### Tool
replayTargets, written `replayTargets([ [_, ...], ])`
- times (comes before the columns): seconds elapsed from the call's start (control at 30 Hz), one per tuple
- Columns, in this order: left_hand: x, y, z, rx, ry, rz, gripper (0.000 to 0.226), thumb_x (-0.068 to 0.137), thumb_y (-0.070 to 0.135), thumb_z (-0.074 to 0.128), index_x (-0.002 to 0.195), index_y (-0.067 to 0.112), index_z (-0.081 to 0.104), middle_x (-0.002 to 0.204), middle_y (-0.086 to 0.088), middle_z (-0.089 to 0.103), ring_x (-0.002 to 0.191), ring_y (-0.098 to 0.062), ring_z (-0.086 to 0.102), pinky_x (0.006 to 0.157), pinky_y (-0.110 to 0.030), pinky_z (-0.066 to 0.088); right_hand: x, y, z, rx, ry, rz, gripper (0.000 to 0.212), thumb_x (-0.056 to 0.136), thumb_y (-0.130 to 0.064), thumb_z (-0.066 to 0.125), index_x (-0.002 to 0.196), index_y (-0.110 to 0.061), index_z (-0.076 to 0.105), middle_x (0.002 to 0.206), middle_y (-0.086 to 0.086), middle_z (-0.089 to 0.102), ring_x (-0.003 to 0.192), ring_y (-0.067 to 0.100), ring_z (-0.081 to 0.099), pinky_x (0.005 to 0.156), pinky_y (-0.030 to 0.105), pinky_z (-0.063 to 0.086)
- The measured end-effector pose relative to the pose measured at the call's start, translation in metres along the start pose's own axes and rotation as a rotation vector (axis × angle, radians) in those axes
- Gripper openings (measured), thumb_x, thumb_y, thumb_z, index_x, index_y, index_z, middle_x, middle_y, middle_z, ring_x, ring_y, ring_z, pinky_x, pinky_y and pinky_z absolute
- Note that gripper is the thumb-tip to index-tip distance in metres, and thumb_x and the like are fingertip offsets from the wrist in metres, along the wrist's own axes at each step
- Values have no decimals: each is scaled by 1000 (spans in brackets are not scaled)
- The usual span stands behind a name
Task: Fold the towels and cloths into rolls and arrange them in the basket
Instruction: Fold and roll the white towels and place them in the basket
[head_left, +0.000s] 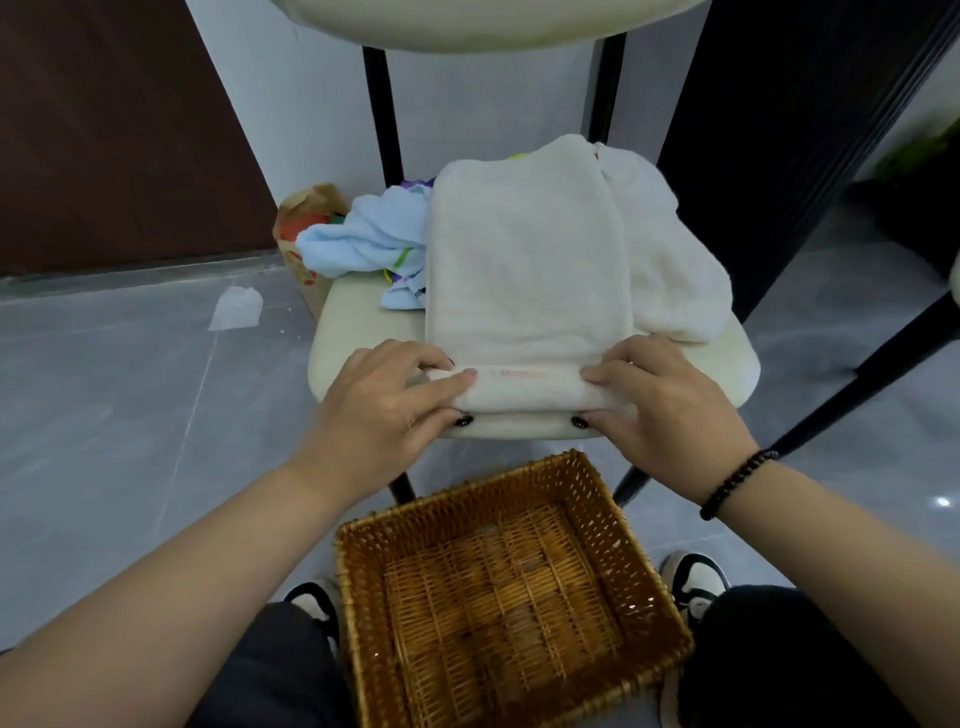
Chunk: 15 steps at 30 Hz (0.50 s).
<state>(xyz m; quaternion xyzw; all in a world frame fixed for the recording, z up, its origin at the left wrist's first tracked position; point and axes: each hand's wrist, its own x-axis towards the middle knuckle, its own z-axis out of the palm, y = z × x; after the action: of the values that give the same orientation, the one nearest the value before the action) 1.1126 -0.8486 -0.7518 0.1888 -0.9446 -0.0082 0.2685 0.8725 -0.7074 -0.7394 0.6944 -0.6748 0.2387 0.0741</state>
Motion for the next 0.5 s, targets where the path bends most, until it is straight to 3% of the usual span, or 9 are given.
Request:
replayTargets([
  [0.13, 3, 2, -4, -25, 13, 4, 29, 85, 29, 63, 107, 14, 75, 94, -7, 66, 84, -25, 60, 65, -40, 47, 6, -3, -7, 14, -29, 11, 16, 75, -12, 77, 88, -7, 68, 88, 6, 60, 82, 28, 58, 59, 44, 55],
  [0.3, -2, 7, -7, -7, 47, 7, 25, 86, 25, 61, 104, 16, 75, 93, -2, 68, 84, -19, 57, 67, -37, 43, 2, -8, -9, 10, -70, 29, 15, 76, -10, 76, 89, -6, 69, 89, 6, 60, 81, 29, 58, 61, 43, 55],
  [0.5, 1, 10, -8, -79, -10, -186, 32, 83, 31, 50, 102, 20, 73, 98, 2, 61, 96, -20, 47, 76, -33, 32, 8, -15, -3, 7, -71, 34, 7, 88, -8, 62, 89, -2, 67, 88, 10, 57, 81, 27, 51, 64, 42, 51],
])
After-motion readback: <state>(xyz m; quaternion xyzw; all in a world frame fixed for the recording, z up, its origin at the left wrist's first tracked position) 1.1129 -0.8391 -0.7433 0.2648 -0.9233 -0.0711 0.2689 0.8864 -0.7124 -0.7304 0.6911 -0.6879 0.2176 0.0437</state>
